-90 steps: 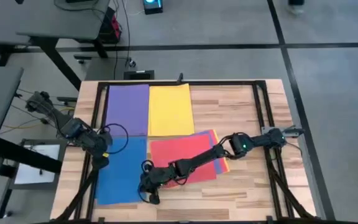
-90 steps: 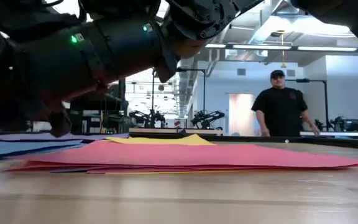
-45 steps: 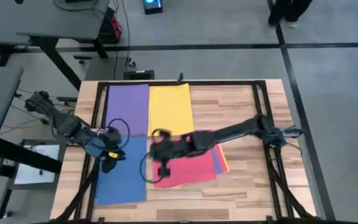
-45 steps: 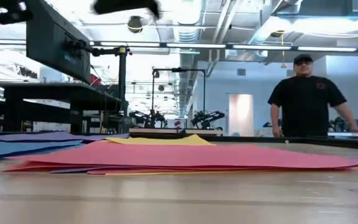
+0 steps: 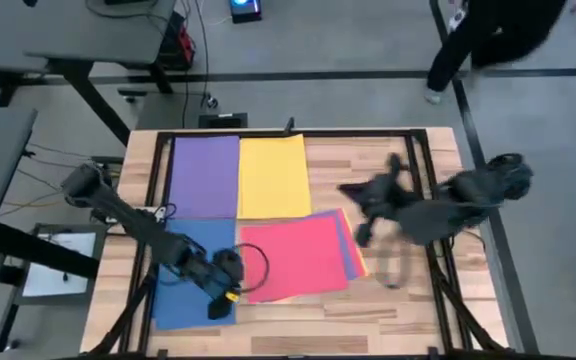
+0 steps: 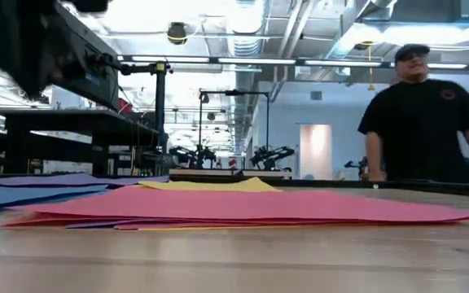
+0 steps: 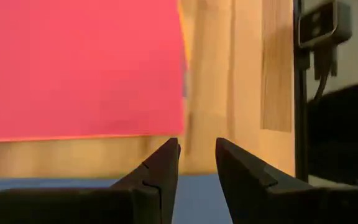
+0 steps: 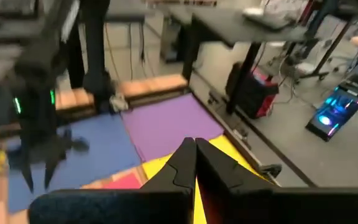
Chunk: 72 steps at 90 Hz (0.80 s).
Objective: Organize paper
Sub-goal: Stack the blue paper on top of the blue paper
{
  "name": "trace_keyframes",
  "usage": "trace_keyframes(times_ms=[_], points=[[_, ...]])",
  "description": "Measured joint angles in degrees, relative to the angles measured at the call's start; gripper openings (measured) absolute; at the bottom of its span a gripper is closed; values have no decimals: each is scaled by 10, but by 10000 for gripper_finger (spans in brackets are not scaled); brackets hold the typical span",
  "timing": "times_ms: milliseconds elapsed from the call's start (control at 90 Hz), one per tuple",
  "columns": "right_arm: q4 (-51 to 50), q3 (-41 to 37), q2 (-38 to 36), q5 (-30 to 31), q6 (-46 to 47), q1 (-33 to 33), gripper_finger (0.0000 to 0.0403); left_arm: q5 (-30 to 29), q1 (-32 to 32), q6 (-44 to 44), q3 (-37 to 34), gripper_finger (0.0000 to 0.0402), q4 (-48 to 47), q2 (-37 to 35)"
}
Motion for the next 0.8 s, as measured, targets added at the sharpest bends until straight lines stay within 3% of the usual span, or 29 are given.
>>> trace_keyframes(times_ms=[100,322,800], points=[[-31,0,-2,17,28,30,0,41,-5,-40,6,91,30,59],[-92,-1,19,27,79,55,0,60,-13,-58,31,90,30,149],[-97,-1,33,22,92,82,0,108,-24,-87,33,90,-55,153]])
